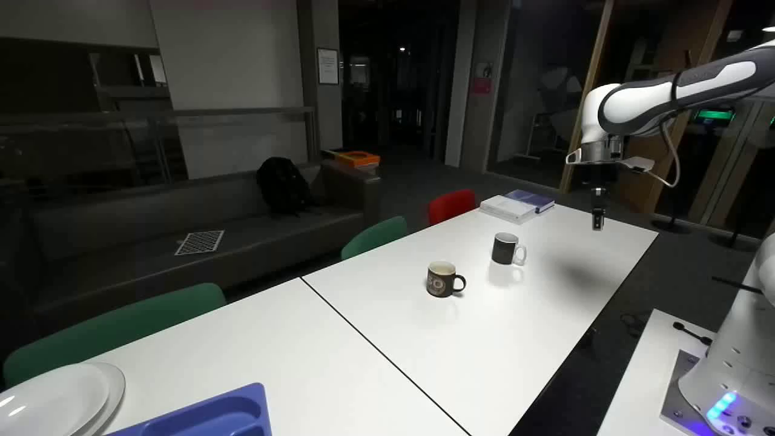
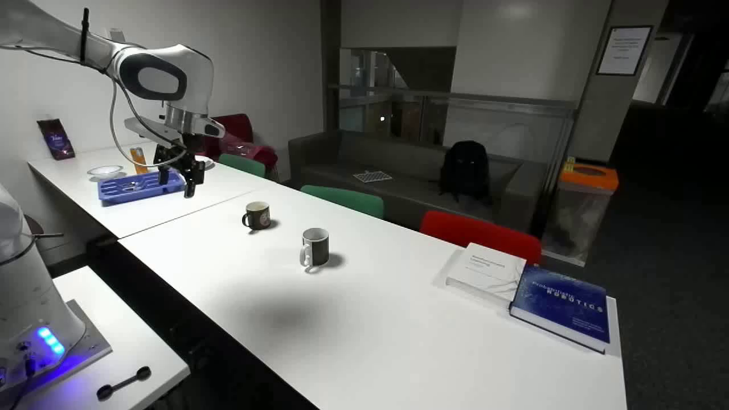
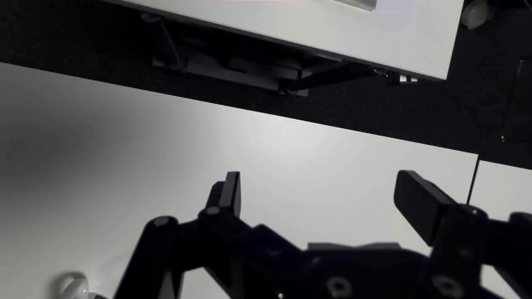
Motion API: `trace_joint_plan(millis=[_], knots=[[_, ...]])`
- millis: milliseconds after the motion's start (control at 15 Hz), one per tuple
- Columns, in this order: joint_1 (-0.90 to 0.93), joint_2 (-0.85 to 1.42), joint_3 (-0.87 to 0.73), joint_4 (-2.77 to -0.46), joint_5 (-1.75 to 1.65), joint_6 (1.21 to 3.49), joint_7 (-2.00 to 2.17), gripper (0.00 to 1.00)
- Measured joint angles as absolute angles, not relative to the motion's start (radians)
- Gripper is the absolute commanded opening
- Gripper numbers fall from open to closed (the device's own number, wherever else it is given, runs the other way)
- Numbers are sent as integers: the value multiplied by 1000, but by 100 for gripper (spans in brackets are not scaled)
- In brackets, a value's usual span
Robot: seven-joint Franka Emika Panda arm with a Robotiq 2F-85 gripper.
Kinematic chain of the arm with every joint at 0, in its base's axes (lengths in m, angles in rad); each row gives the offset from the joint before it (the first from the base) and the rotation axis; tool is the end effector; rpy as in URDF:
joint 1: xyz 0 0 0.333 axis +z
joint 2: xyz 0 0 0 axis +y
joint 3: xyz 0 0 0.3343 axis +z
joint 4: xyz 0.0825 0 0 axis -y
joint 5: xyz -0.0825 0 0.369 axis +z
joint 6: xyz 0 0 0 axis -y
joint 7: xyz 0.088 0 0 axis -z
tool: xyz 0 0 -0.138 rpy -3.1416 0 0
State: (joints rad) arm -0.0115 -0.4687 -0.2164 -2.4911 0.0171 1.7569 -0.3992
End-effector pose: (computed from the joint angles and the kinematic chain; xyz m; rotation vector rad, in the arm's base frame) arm 0.3317 -0.0758 0.4220 -2.9181 -0.2957 0.3383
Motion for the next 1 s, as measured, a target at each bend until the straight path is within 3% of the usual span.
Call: trace_joint_plan(millis=[600,1000], knots=[[-16,-468,-214,-2491,19,1774,-379,100],[-82,-401,-209,-2488,9,2072,-192,100]])
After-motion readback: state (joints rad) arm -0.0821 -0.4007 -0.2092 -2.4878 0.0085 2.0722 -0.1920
